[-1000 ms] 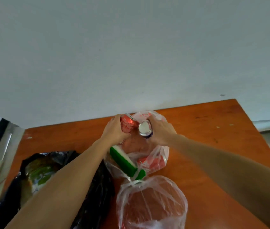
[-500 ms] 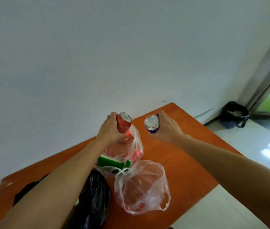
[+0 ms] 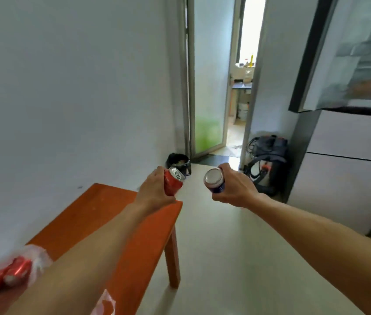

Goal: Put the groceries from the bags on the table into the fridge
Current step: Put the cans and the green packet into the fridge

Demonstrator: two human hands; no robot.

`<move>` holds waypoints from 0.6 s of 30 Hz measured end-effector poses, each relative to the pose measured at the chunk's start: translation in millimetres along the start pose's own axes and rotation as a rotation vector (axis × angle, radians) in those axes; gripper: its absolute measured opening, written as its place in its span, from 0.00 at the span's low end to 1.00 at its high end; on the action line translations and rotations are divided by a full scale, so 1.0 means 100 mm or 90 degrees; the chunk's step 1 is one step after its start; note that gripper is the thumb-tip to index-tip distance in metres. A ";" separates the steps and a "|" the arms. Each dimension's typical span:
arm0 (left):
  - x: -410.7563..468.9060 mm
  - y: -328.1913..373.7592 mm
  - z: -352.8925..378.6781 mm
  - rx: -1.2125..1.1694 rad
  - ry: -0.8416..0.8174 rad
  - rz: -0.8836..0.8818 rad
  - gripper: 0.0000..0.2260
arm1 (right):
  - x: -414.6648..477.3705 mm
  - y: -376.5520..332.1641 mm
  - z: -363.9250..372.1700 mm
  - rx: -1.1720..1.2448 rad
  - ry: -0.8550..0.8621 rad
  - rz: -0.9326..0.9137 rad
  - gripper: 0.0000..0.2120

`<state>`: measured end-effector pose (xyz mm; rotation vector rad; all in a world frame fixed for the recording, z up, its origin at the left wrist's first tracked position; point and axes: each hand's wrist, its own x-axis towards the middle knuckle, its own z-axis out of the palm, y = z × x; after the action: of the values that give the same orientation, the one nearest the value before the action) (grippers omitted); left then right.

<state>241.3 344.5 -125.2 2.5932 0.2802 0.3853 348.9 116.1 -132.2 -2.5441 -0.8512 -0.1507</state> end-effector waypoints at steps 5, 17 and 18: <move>0.43 1.42 0.85 -0.065 -0.029 0.106 0.30 | -0.60 1.39 -0.84 -0.043 0.056 0.102 0.31; 1.33 3.90 2.62 -0.148 -0.123 0.284 0.32 | -1.40 3.93 -2.27 -0.085 0.145 0.299 0.30; 1.46 4.02 2.75 -0.148 -0.133 0.289 0.34 | -1.40 4.09 -2.30 -0.089 0.144 0.311 0.30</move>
<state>516.8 -82.8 -120.4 2.4226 -0.4096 0.2765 488.5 -353.5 -116.6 -2.7127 -0.1272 -0.3424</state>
